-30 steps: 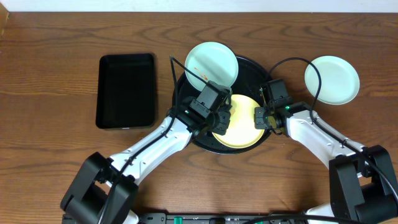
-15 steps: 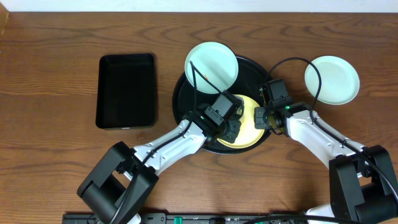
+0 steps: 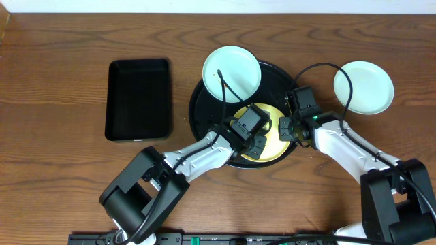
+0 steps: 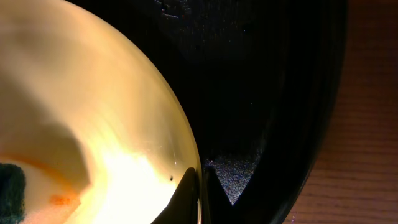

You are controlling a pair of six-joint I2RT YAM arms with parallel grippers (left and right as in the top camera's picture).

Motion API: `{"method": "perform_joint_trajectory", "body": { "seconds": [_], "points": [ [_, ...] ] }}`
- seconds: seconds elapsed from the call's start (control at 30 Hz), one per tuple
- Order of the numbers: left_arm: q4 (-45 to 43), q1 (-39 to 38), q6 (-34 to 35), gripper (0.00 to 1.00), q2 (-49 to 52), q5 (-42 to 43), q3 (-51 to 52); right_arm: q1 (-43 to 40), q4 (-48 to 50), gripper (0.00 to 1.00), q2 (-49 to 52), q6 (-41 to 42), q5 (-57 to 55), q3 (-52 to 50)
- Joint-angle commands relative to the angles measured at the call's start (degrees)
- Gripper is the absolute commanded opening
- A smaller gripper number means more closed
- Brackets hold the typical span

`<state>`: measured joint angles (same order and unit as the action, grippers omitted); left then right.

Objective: Clean dirty plates on tray and stack at the side
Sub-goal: 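Scrub the tilted yellow plate with the sponge in the left gripper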

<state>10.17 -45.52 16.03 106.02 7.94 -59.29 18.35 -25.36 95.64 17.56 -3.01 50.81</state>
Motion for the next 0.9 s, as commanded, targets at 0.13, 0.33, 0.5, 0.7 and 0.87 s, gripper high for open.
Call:
{"method": "perform_joint_trajectory", "body": {
  "seconds": [0.13,0.33,0.5,0.7,0.87],
  "points": [
    [0.0,-0.2,-2.9,0.08,1.3,-3.9,-0.8,0.0,0.3,0.01,1.8,0.8,2.0,-0.7],
    [-0.1,-0.2,-4.0,0.08,1.3,-4.9,-0.5,0.0,0.3,0.01,1.8,0.8,2.0,-0.7],
    [-0.1,-0.2,-4.0,0.08,1.3,-7.6,0.4,0.0,0.3,0.01,1.8,0.8,2.0,-0.7],
    [-0.5,-0.2,-5.4,0.08,1.3,-7.6,0.6,0.0,0.3,0.01,1.8,0.8,2.1,-0.7],
    [-0.5,-0.2,-6.2,0.08,1.3,-9.8,0.6,0.0,0.3,0.01,1.8,0.8,2.1,-0.7]
  ]
}}
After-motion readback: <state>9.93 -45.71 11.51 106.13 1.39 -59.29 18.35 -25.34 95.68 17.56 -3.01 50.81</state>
